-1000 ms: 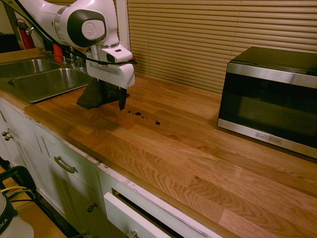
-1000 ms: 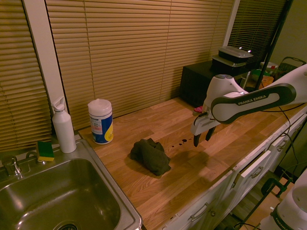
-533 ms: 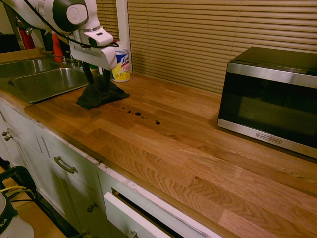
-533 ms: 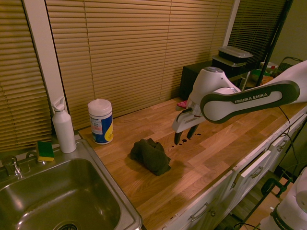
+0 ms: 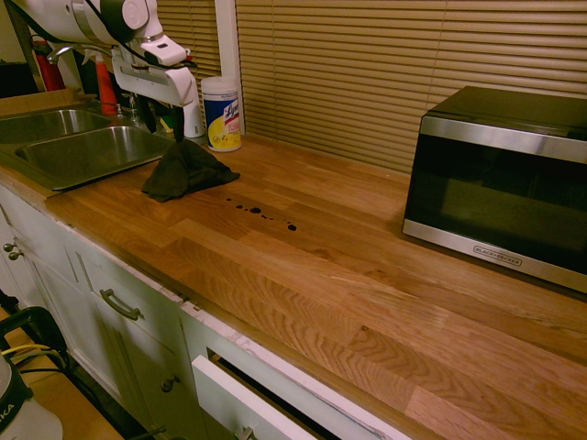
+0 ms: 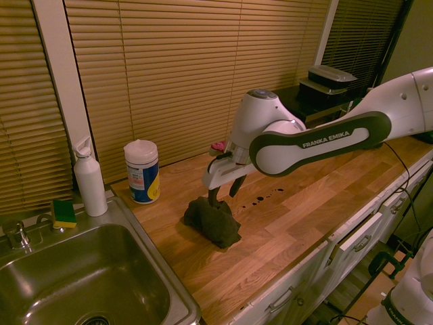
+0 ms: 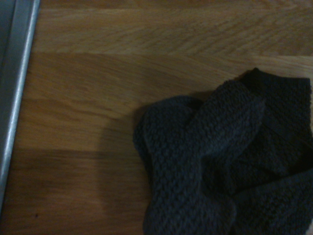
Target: Clear the spill
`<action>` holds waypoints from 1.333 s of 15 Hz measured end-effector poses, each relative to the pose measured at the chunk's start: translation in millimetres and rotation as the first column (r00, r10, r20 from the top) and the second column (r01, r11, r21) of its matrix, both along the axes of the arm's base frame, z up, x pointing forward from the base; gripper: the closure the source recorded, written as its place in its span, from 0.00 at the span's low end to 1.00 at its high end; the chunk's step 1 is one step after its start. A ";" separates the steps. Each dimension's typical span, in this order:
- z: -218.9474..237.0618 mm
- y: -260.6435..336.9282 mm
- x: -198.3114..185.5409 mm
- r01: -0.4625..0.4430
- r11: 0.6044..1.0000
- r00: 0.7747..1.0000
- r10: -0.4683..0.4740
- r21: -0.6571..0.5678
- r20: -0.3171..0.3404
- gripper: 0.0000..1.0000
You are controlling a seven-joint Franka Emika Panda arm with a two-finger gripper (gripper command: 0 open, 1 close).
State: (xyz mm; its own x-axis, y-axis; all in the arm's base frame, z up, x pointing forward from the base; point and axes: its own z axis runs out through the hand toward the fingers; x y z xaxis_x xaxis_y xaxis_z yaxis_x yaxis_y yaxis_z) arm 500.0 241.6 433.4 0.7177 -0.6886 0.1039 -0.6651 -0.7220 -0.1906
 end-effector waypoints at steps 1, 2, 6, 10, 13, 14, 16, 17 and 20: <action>-7.5 5.7 7.1 0.010 1.000 1.000 -0.010 -0.013 0.004 0.00; -16.7 10.9 13.9 0.022 0.999 1.000 -0.022 -0.028 0.004 0.00; -57.9 27.5 36.8 0.052 0.996 0.998 -0.054 -0.077 -0.020 0.00; -84.0 33.4 51.8 0.078 0.990 0.996 -0.083 -0.114 -0.043 1.00; -87.4 37.3 51.8 0.091 0.987 0.994 -0.098 -0.129 -0.045 1.00; -88.1 37.2 51.3 0.096 0.986 0.993 -0.103 -0.134 -0.048 1.00; -88.9 36.2 51.3 0.104 0.985 0.992 -0.112 -0.138 -0.051 1.00; -89.2 35.3 51.4 0.111 0.984 0.991 -0.120 -0.139 -0.053 1.00; -88.7 31.9 53.1 0.133 0.981 0.988 -0.142 -0.142 -0.055 1.00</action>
